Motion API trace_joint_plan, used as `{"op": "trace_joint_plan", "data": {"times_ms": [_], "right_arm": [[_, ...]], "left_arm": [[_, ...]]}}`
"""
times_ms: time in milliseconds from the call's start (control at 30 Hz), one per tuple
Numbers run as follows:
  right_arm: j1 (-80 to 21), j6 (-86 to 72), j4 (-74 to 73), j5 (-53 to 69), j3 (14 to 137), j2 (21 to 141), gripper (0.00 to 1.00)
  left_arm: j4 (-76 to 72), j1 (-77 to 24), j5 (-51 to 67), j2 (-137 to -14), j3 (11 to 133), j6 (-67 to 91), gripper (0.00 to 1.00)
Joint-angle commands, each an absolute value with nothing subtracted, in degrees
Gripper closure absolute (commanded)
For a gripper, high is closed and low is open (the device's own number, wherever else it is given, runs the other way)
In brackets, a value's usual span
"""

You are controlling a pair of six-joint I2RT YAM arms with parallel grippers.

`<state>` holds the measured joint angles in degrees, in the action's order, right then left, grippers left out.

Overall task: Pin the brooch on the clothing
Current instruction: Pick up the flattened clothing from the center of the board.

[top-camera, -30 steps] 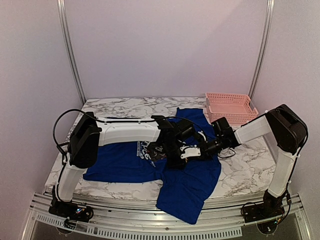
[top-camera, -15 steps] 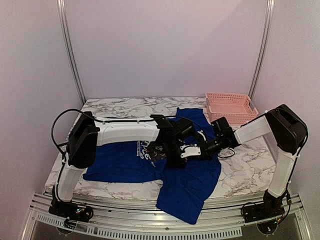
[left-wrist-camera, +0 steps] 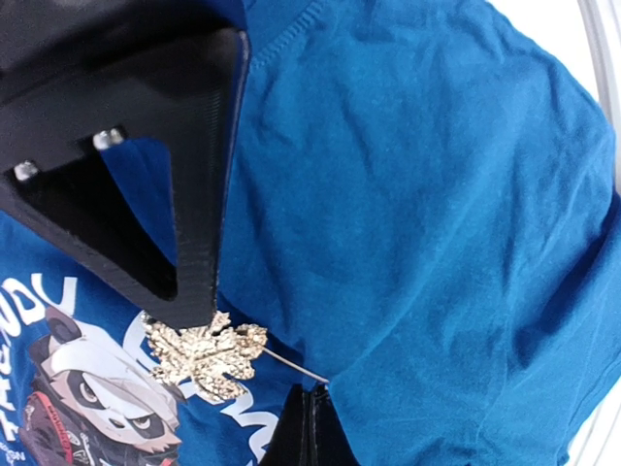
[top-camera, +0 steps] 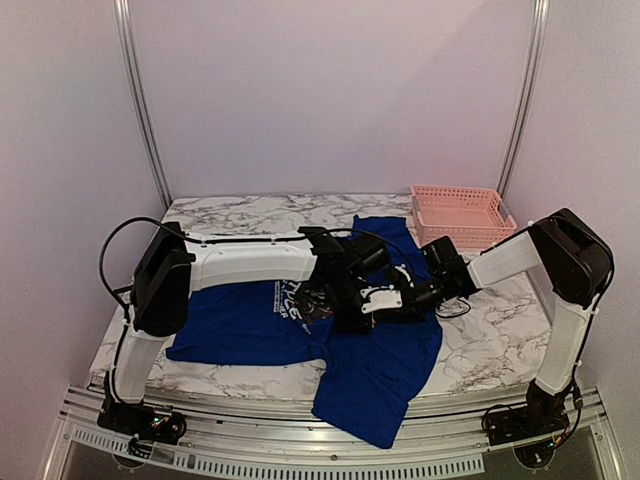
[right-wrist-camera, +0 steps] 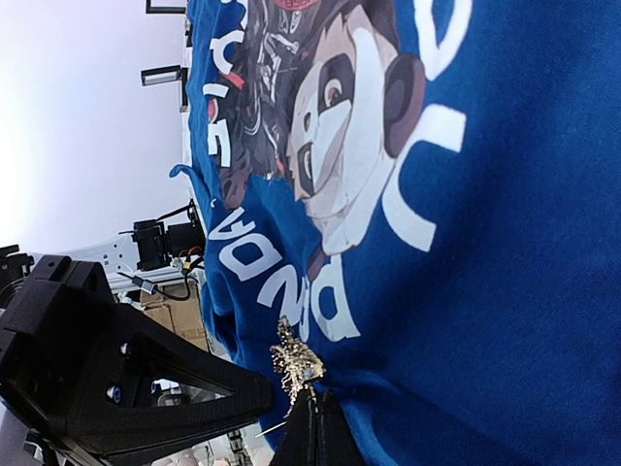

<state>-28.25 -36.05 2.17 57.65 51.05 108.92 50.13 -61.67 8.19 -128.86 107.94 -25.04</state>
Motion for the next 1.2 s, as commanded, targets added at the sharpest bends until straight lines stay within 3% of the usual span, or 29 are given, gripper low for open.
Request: {"op": "trace_joint_plan", "data": {"times_ms": [0,700,900,1167], "right_arm": [[-28.8,-34.9,0.9,59.5,51.8,109.6,1.0],[-29.8,-35.0,1.1,60.1,51.0,106.7,1.0],[-29.7,-33.0,-2.6,50.5,52.8,104.8,1.0],[-29.4,-32.1,-3.3,46.7,55.0,103.2,1.0]], "left_arm": [[49.1,-62.3,6.4,-127.5,107.5,-25.7,1.0],[48.1,-62.1,4.6,-127.9,106.4,-25.8,1.0],[50.1,-62.5,8.0,-125.9,106.6,-25.1,1.0],[50.3,-62.9,8.8,-124.7,104.7,-25.7,1.0]]}}
